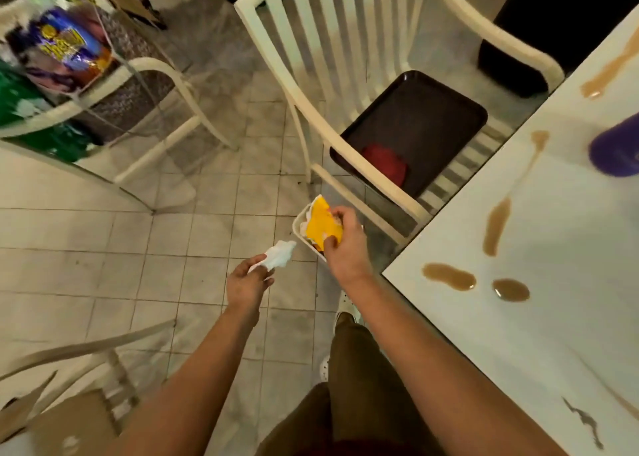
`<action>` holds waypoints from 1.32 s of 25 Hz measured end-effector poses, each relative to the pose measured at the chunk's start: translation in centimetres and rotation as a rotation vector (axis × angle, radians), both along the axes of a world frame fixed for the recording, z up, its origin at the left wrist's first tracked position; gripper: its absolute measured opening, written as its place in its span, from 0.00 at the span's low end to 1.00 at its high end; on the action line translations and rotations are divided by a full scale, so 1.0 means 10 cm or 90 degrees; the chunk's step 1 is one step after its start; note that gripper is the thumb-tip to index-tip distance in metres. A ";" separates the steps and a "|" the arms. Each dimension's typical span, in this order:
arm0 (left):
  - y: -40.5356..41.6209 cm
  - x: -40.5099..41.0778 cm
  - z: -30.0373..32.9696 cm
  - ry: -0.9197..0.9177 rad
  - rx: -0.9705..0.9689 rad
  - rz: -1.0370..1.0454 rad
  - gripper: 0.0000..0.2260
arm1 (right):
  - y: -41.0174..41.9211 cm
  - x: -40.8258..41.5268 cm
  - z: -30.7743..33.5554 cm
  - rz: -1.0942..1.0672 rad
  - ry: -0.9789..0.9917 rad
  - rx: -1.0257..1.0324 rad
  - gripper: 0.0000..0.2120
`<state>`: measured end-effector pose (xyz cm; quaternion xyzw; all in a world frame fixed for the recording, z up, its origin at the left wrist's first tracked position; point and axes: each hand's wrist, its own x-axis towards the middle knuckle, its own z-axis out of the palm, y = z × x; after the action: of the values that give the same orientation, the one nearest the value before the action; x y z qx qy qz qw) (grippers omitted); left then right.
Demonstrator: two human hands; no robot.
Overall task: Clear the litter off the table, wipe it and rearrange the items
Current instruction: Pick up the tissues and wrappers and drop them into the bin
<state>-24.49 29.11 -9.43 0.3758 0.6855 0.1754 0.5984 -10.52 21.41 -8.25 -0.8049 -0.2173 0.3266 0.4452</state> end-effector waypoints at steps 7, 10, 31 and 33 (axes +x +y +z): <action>0.61 0.37 -0.56 0.033 -0.076 -0.069 0.08 | 0.31 0.04 -0.72 -0.105 0.075 -0.123 0.20; 0.81 0.46 -0.81 0.016 -0.087 -0.114 0.10 | 0.38 0.02 -1.07 -0.133 0.078 -0.194 0.18; 1.61 1.16 -3.86 0.173 -0.166 -0.592 0.16 | 0.72 0.13 -3.82 -0.239 0.027 -0.423 0.14; 1.58 1.20 -3.93 0.180 -0.122 -0.553 0.23 | 0.71 0.14 -3.95 -0.225 -0.002 -0.436 0.16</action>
<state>-12.52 44.86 -48.75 0.5914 0.5525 -0.2086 0.5491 -9.08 28.50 -47.80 -0.9325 0.0457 0.2973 0.1997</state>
